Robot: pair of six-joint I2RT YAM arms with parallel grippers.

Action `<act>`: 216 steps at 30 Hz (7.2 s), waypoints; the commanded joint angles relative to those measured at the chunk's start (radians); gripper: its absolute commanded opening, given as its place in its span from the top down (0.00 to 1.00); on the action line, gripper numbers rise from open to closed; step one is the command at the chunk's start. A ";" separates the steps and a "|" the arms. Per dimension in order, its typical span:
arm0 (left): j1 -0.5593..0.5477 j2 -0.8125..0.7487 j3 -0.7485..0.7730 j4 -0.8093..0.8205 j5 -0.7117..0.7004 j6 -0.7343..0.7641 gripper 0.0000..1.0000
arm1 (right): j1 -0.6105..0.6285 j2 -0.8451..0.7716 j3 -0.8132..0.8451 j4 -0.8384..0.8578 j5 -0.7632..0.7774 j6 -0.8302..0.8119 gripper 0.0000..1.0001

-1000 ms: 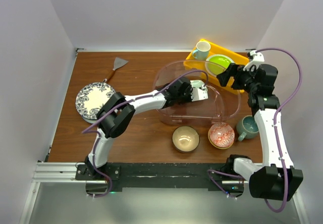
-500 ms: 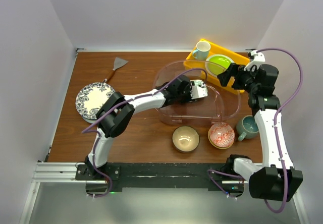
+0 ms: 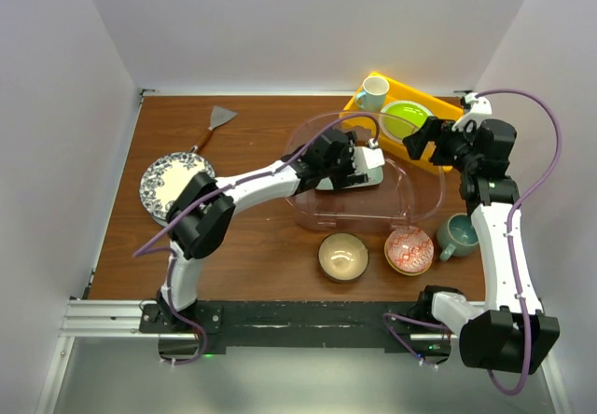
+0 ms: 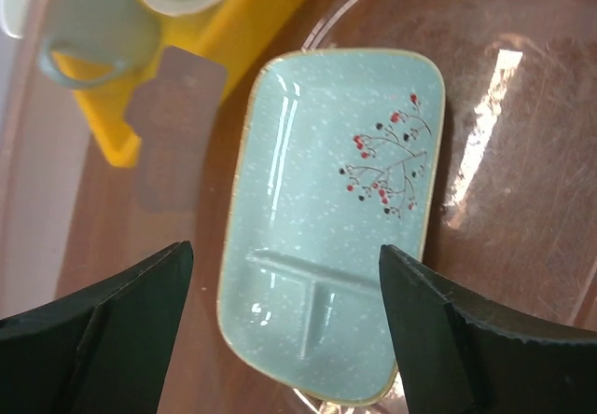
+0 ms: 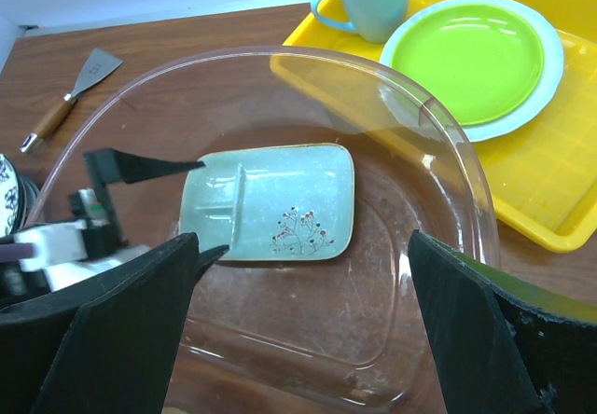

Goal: Place the mixed dishes into the plastic bin
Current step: Place the plate in the plastic bin, then pick up the plate at the center of the board.

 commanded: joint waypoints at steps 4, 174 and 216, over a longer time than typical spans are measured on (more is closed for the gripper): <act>0.010 -0.107 0.015 0.057 -0.002 -0.038 0.13 | -0.005 -0.021 -0.001 0.038 0.000 -0.008 0.02; 1.467 -0.973 -0.980 0.197 0.544 -1.297 1.00 | 0.198 0.050 -0.001 -0.112 -0.647 -0.436 0.02; 1.327 -1.117 -0.974 0.414 0.742 -1.583 1.00 | 0.573 0.495 0.677 -0.302 -0.500 -0.306 0.02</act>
